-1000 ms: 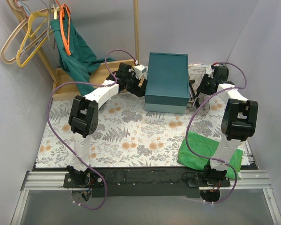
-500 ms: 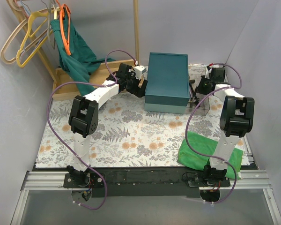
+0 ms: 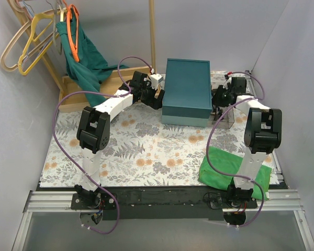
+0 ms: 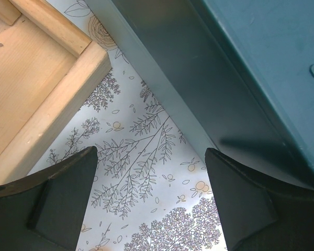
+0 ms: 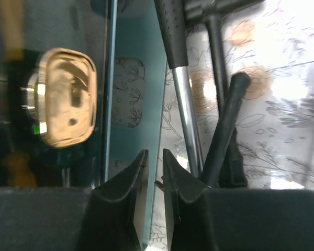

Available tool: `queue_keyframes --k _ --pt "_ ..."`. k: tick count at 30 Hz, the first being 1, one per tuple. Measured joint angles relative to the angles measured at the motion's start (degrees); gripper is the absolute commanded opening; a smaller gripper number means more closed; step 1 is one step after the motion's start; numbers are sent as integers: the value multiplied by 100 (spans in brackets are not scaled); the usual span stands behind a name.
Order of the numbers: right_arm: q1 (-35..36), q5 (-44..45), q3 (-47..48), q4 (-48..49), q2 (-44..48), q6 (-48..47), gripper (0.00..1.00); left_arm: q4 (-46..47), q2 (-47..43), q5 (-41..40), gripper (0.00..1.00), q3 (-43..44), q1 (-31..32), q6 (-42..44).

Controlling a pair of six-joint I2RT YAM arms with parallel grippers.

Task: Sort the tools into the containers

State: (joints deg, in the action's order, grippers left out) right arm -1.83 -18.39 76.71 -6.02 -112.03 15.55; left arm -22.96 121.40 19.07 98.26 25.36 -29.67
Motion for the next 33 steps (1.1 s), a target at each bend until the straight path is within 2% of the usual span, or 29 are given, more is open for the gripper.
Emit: queue_keyframes --k 5,15,28,33 --pt "-181 68 50 -90 332 -7 25 -17 0 2 84 0 0 -15" --pt "-999 466 302 20 741 -68 2 -42 0 24 84 0 0 -70" --pt "-1150 562 402 339 -411 -568 1 55 0 118 83 0 2 -15" --pt "-1051 527 404 334 -492 -597 2 149 7 262 83 0 4 90"
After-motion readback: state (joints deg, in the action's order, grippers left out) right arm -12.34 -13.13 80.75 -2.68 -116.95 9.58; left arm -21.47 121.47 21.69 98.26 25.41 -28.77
